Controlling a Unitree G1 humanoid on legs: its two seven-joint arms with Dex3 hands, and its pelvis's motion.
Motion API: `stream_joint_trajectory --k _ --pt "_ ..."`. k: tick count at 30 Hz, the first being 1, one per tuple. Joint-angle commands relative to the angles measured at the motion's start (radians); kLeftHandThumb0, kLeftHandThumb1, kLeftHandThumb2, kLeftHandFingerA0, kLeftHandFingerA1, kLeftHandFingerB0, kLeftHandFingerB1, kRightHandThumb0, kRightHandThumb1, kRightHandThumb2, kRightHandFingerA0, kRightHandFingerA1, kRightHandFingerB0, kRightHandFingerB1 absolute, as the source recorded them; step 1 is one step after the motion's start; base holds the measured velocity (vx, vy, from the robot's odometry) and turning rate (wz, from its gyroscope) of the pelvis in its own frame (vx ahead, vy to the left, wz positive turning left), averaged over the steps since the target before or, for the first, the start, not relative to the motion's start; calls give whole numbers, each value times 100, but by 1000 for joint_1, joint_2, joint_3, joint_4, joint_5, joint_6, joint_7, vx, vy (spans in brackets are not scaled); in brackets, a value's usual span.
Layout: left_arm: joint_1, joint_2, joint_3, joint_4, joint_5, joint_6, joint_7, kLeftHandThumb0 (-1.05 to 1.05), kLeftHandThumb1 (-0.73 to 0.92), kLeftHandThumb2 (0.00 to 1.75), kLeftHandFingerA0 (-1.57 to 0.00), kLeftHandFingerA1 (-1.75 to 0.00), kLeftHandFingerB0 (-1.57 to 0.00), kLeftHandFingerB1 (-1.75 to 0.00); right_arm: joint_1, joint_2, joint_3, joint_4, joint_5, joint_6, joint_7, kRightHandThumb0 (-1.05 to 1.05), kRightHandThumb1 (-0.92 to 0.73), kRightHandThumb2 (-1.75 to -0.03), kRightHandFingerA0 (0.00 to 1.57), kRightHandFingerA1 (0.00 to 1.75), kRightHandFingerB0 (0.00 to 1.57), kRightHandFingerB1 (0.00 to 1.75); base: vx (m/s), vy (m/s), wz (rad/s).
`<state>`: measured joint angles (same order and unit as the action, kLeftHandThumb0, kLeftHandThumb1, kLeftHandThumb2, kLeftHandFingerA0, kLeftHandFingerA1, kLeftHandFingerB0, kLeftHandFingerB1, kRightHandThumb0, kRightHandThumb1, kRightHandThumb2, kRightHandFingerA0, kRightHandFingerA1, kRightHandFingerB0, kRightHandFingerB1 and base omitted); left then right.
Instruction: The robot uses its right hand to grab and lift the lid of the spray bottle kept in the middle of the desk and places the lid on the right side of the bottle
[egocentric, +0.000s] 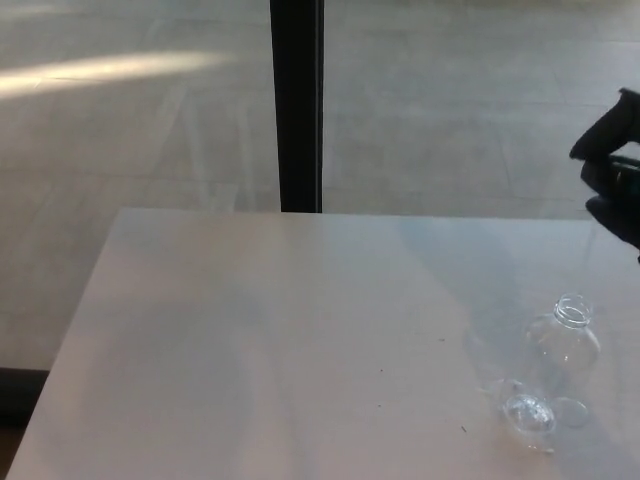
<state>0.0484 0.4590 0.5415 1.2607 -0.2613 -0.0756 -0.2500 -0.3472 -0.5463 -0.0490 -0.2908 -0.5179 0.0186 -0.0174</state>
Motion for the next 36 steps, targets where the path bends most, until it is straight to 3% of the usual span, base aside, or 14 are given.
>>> stream_joint_trajectory --k 1,13,14,15,17,18,19,20,21,22,31,33,35,36 --pt "9 9 2 -2 -12 -22 -7 -59 62 59 -72 -62 -59 -49 -104 -59 -74 32 37 4 42 -14 -55 -109 88 174 74 143 0 0 0" --pt "9 12 4 0 -17 -15 -14 -60 62 58 -70 -61 -58 -49 -243 -173 -282 161 125 32 57 -10 -53 -113 85 175 69 147 0 0 0" --pt "9 12 2 0 -14 -16 -11 -59 62 59 -72 -61 -59 -49 -218 -163 -299 170 124 21 37 -13 -50 -119 120 144 86 121 0 0 0" --pt "9 12 3 1 -15 -19 -10 -58 62 59 -72 -61 -59 -49 -162 -149 -312 169 113 16 25 -16 -46 -119 120 143 87 122 0 0 0" --pt "9 10 -2 -1 -10 -23 -7 -58 62 59 -72 -62 -59 -49 -115 -136 -318 165 110 7 20 -17 -46 -118 119 139 89 119 0 0 0" --pt "12 12 -2 -2 -11 -20 -13 -58 63 59 -72 -62 -58 -49 -68 -119 -306 137 91 32 24 -12 -45 -121 90 169 80 144 0 0 0" --pt "13 12 -2 -3 -12 -19 -8 -58 62 59 -73 -62 -59 -49 -34 -112 -299 138 85 7 14 -10 -44 -118 93 167 83 131 0 0 0" --pt "13 10 -1 -2 -12 -19 -6 -58 63 59 -72 -61 -59 -49 15 -106 -289 156 92 -42 10 -13 -46 -114 120 134 93 111 0 0 0" --pt "12 9 -1 -2 -13 -19 -6 -58 63 59 -72 -61 -59 -49 19 -108 -289 156 95 -46 10 -13 -46 -114 120 134 93 111 0 0 0" --pt "13 9 -1 -4 -14 -19 -16 -57 64 59 -68 -61 -57 -49 77 -102 -267 134 70 -7 38 -12 -54 -104 89 169 80 127 0 0 0" --pt "5 5 11 0 -29 -13 -22 -57 63 58 -69 -60 -57 -49 305 -33 -92 246 -16 -34 -19 -7 -60 -81 83 165 83 112 0 0 0" --pt "8 3 1 0 -19 -26 -21 -57 64 59 -71 -61 -57 -49 331 -18 -57 289 -35 -39 -48 -6 -61 -79 82 164 77 123 0 0 0" --pt "5 2 5 3 -25 -20 -17 -59 62 58 -71 -61 -59 -50 337 -8 -31 345 -44 -56 -79 -6 -60 -75 83 168 83 109 0 0 0" --pt "5 2 4 3 -26 -17 -17 -59 62 59 -71 -62 -59 -51 335 -10 -19 361 -55 -46 -80 -8 -60 -70 83 165 89 90 0 0 0"
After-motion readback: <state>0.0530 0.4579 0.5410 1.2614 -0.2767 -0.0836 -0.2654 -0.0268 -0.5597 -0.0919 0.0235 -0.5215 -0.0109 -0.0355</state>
